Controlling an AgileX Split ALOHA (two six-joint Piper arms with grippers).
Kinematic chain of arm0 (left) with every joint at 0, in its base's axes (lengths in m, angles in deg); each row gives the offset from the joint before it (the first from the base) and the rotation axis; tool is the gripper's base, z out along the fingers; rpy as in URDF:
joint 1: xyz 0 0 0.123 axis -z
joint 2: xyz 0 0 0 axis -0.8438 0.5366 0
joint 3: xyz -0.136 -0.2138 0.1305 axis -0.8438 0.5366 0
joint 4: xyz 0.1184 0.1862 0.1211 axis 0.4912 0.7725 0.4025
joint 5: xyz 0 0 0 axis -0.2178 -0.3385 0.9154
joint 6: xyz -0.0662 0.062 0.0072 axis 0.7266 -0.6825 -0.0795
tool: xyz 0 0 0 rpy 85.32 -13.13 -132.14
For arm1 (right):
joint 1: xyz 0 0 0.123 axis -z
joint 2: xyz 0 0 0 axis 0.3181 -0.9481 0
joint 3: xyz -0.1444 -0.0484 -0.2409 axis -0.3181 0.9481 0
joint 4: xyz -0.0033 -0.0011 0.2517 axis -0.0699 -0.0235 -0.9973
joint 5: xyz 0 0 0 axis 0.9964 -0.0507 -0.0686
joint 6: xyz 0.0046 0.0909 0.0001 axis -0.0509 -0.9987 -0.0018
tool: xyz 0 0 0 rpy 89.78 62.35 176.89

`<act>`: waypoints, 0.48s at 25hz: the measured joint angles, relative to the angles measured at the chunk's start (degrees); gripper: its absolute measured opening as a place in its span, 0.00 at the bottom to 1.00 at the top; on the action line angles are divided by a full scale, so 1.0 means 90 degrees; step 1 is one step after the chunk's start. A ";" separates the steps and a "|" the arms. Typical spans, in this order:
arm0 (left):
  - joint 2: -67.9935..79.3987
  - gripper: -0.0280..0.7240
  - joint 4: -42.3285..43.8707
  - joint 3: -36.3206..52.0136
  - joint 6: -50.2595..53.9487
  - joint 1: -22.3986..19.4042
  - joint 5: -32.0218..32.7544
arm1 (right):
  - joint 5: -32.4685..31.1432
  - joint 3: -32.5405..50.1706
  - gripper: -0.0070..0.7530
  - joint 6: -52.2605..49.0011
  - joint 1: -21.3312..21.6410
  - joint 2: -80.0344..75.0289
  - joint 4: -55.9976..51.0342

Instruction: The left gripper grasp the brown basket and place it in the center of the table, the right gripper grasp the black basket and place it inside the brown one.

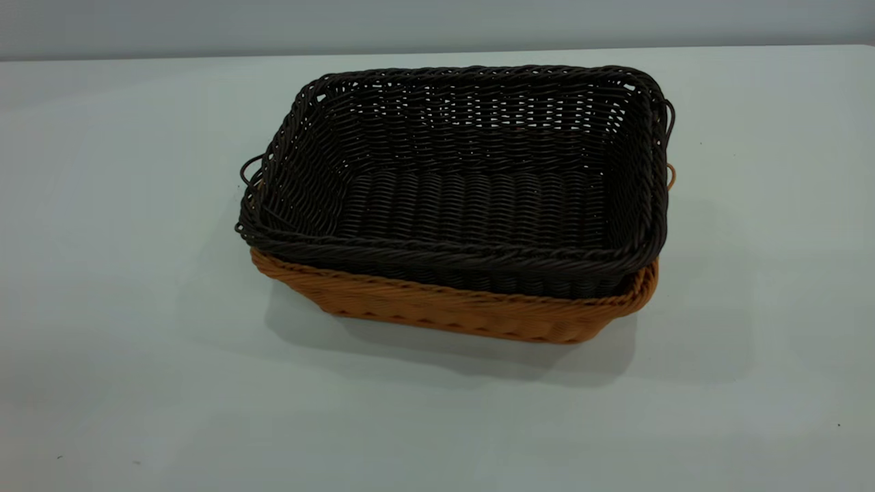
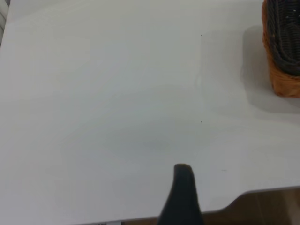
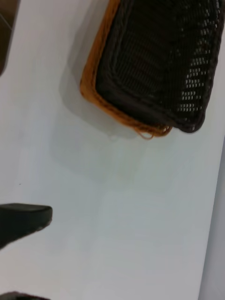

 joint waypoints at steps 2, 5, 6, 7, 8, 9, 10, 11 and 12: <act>0.0000 0.79 0.0000 0.0000 0.0000 0.0000 0.0000 | 0.0007 0.0000 0.36 -0.0062 -0.0239 0.0121 0.0007; 0.0000 0.79 0.0000 0.0000 0.0000 0.0000 0.0000 | 0.0021 0.0000 0.33 -0.0280 -0.0449 0.0142 0.0096; 0.0000 0.79 0.0000 0.0000 0.0000 0.0000 0.0000 | 0.0026 0.0000 0.32 -0.0380 -0.0478 0.0142 0.0179; 0.0000 0.79 0.0000 0.0000 0.0000 -0.0005 0.0000 | 0.0026 0.0006 0.32 -0.0484 -0.0483 0.0142 0.0268; 0.0000 0.79 0.0000 0.0000 0.0000 -0.0005 0.0000 | 0.0034 0.0012 0.32 -0.0591 -0.0483 0.0142 0.0359; 0.0000 0.79 0.0000 0.0000 0.0000 -0.0005 0.0000 | 0.0040 0.0012 0.32 -0.0734 -0.0483 0.0142 0.0491; 0.0000 0.79 0.0000 0.0000 0.0000 -0.0012 0.0000 | 0.0047 0.0019 0.32 -0.0887 -0.0483 0.0142 0.0622; 0.0000 0.79 0.0000 0.0000 0.0000 -0.0012 0.0000 | 0.0054 0.0032 0.32 -0.1011 -0.0483 0.0142 0.0738; 0.0000 0.79 0.0000 0.0000 0.0000 -0.0012 0.0000 | 0.0054 0.0037 0.32 -0.1156 -0.0483 0.0142 0.0822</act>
